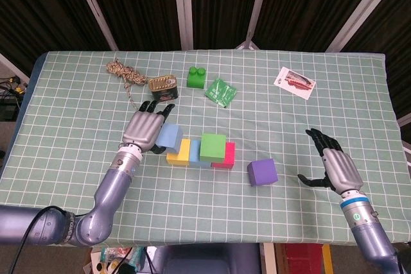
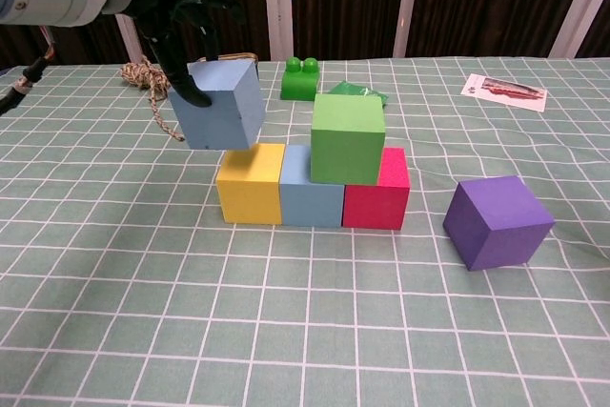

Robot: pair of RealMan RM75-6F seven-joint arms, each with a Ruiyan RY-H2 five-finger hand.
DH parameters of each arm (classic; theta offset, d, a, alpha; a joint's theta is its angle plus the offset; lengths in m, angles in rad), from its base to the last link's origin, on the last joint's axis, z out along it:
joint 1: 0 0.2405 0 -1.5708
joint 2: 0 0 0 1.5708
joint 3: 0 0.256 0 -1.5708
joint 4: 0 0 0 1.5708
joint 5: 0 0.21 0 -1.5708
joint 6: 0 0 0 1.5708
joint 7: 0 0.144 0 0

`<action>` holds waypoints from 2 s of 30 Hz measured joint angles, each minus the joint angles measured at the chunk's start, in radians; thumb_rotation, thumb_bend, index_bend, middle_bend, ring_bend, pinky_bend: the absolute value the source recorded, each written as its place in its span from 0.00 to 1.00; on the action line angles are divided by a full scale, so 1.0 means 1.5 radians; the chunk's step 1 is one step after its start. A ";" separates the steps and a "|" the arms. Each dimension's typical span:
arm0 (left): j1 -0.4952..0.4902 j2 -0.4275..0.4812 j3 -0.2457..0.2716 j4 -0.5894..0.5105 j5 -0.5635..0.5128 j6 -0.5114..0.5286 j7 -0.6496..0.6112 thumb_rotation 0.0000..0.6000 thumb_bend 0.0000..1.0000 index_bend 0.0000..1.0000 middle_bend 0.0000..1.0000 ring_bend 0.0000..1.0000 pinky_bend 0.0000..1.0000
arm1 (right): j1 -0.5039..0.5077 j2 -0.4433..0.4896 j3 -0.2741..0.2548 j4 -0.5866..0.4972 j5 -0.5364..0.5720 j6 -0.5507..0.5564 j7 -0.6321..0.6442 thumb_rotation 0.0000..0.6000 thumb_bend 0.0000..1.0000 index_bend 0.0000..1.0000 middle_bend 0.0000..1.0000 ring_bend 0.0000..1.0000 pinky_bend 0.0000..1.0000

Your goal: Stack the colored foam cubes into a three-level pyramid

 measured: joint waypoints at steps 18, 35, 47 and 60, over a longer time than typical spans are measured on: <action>-0.107 -0.057 -0.009 0.041 -0.103 0.038 0.059 1.00 0.32 0.09 0.34 0.04 0.06 | 0.000 0.007 0.008 0.001 0.006 -0.015 0.024 1.00 0.24 0.00 0.00 0.00 0.00; -0.151 -0.100 -0.003 0.076 -0.132 0.054 0.074 1.00 0.32 0.09 0.35 0.04 0.06 | -0.002 0.012 0.010 -0.002 0.000 -0.023 0.039 1.00 0.24 0.00 0.00 0.00 0.00; -0.167 -0.116 -0.001 0.092 -0.146 0.057 0.083 1.00 0.32 0.09 0.35 0.04 0.06 | -0.002 0.014 0.011 -0.001 0.000 -0.028 0.045 1.00 0.24 0.00 0.00 0.00 0.00; -0.175 -0.122 -0.004 0.096 -0.150 0.062 0.084 1.00 0.32 0.09 0.35 0.04 0.06 | -0.001 0.012 0.011 0.000 0.000 -0.031 0.047 1.00 0.24 0.00 0.00 0.00 0.00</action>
